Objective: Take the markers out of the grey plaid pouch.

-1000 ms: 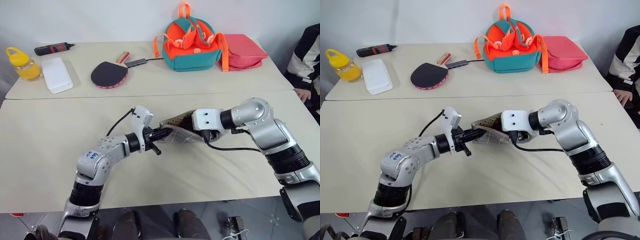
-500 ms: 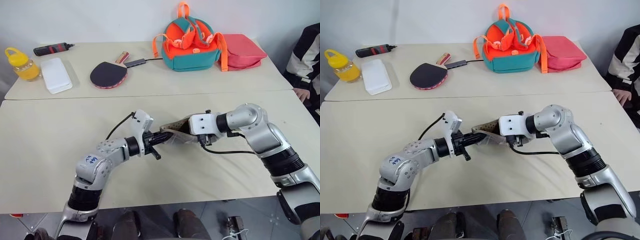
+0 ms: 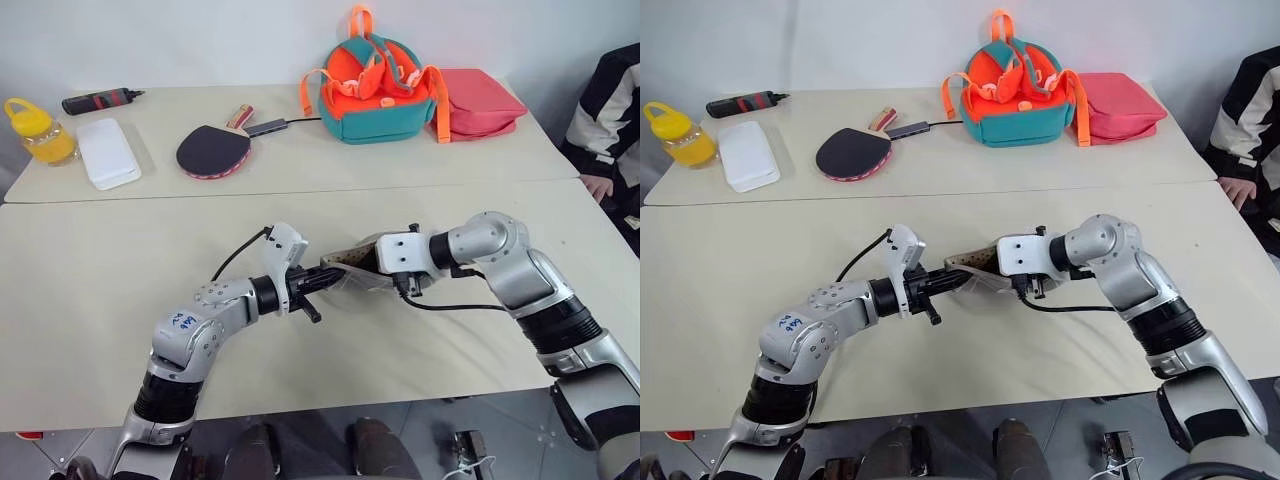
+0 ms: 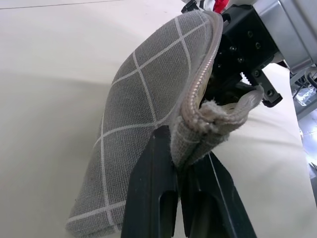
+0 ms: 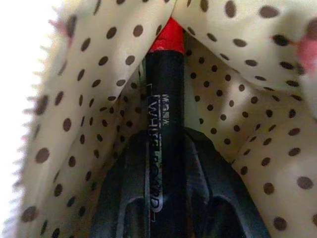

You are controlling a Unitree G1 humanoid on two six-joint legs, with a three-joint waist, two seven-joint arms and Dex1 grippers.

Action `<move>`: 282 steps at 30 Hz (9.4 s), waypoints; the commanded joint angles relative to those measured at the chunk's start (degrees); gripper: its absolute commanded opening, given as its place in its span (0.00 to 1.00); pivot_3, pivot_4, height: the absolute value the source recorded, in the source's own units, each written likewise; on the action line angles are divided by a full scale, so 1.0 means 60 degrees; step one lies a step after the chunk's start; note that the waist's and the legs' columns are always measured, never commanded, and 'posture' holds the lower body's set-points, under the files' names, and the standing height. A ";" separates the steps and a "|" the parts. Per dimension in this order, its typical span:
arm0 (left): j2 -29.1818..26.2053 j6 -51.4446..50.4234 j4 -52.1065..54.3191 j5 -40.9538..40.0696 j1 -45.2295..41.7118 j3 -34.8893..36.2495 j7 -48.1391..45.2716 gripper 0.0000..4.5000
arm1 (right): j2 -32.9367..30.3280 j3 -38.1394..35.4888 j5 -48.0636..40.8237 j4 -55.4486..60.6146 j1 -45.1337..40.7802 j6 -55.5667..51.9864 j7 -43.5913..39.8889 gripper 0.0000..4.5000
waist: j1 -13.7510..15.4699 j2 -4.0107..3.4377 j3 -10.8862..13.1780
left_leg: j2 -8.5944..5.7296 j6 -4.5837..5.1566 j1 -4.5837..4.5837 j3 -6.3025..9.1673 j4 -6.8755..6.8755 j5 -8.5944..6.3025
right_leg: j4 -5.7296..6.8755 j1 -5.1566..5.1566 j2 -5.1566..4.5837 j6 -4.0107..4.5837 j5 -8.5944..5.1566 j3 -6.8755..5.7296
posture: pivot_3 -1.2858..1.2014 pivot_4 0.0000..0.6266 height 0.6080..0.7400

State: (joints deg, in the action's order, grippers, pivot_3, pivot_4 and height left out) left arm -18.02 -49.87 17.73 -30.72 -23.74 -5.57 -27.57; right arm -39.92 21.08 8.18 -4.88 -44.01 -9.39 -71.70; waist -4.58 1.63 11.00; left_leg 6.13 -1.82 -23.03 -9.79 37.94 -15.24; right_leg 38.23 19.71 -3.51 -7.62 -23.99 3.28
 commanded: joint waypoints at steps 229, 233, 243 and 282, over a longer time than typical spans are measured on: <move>-0.1429 0.0961 -0.0156 -0.1180 0.1497 0.0894 -0.1067 0.00 | -0.0722 -0.0750 -0.2674 0.2645 -0.0704 -0.3511 -0.1328 0.23 | 0.0008 0.0007 0.0005 | -0.0005 -0.0008 -0.0001 -0.0014 -0.0088 -0.0033 | -0.0110 0.0004 -0.0004 -0.0008 0.0012 0.0010 | 0.52 0.24 1.00; -0.1664 0.1237 -0.0308 -0.0977 0.1406 0.1384 -0.0929 0.00 | -0.0905 -0.0972 -0.2963 0.2638 -0.0839 -0.3739 -0.1378 0.23 | -0.0001 0.0007 0.0006 | -0.0005 -0.0007 -0.0002 -0.0015 -0.0076 -0.0033 | -0.0109 0.0000 -0.0004 -0.0008 0.0012 0.0012 | 0.52 0.24 1.00; -0.1978 0.3447 -0.0476 0.0557 0.1213 0.1350 -0.1035 0.00 | -0.0692 -0.0765 -0.3072 0.2484 -0.0782 -0.3674 -0.1090 0.23 | -0.0001 0.0007 0.0006 | -0.0006 -0.0007 -0.0003 -0.0018 -0.0079 -0.0033 | -0.0110 0.0003 -0.0006 -0.0008 0.0012 0.0009 | 0.52 0.24 1.00; -0.3090 0.6399 -0.0781 0.1273 0.3585 0.3738 -0.1938 0.96 | 0.0208 -0.2614 -0.3487 0.0813 0.1628 -0.1507 0.1641 1.00 | -0.0058 0.0017 0.0012 | 0.0017 -0.0013 -0.0033 -0.0095 -0.0093 -0.0030 | -0.0029 0.0118 -0.0005 -0.0008 0.0013 0.0035 | 0.52 0.24 1.00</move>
State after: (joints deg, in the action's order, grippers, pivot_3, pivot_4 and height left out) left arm -36.79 -9.67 9.59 -18.17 -4.05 13.99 -37.27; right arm -39.35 9.19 -9.37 -3.03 -33.96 -18.06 -62.46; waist -4.92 1.73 11.07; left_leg 6.23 -1.90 -23.23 -10.36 37.36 -15.42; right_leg 38.06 20.42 -3.55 -7.67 -23.92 3.50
